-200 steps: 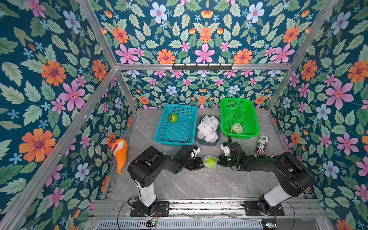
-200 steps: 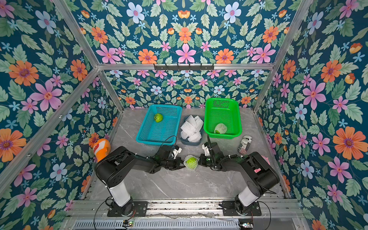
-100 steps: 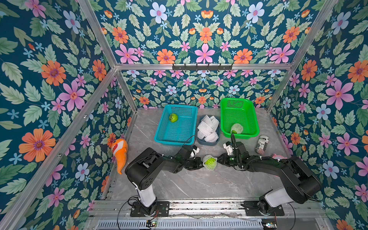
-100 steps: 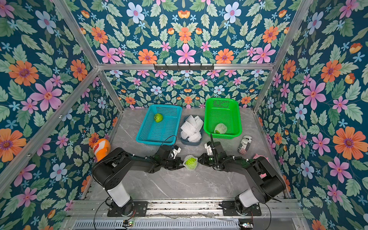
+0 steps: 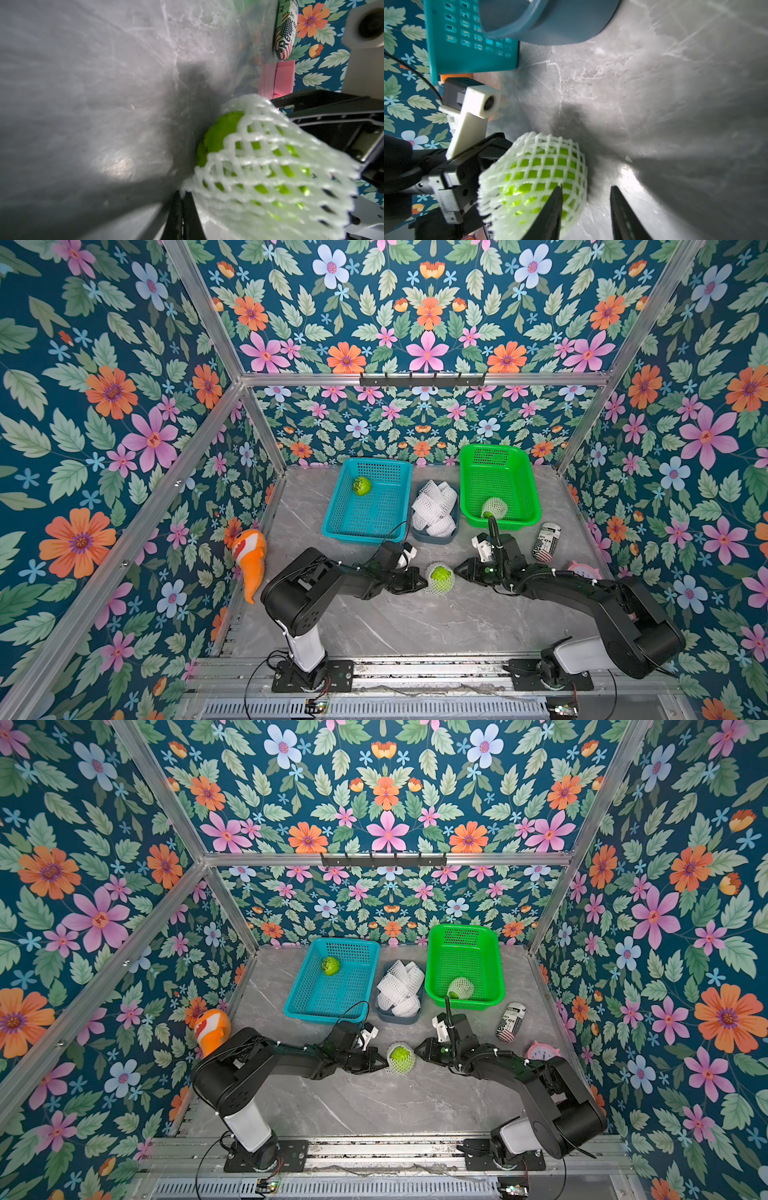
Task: Sleeve custard apples in foam nets
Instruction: Put on the foam net on the custard apple.
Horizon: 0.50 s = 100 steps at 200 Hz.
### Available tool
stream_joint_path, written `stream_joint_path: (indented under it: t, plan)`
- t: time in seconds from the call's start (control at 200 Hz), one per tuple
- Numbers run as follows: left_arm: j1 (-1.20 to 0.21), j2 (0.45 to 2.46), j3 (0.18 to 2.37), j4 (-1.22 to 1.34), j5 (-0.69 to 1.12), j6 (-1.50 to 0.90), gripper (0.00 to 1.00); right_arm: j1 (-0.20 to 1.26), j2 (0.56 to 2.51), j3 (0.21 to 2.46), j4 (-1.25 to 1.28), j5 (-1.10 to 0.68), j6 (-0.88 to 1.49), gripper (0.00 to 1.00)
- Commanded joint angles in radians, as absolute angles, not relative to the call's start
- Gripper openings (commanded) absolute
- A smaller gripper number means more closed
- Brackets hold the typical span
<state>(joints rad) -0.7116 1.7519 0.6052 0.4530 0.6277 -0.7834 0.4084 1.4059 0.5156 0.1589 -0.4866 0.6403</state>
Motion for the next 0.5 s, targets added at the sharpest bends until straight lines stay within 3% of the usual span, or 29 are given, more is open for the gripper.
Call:
stream_joint_path:
  t: [0.0,0.27,0.38,0.495]
  plan:
    - [-0.712,1.755,0.609,0.434,0.615,-0.771,0.0,0.402,1.362,0.523,0.089,-0.453,0.608,0.48]
    - [-0.712,1.755,0.614,0.437,0.617,-0.772,0.0,0.401,1.264,0.544,-0.01,-0.42,0.571,0.55]
    - [-0.712,1.757,0.614,0.438,0.618,-0.772,0.0,0.429,1.197,0.583,-0.105,-0.369,0.536,0.81]
    - [-0.712,1.758,0.614,0.44,0.62,-0.773,0.0,0.484,1.151,0.643,-0.223,-0.299,0.492,0.83]
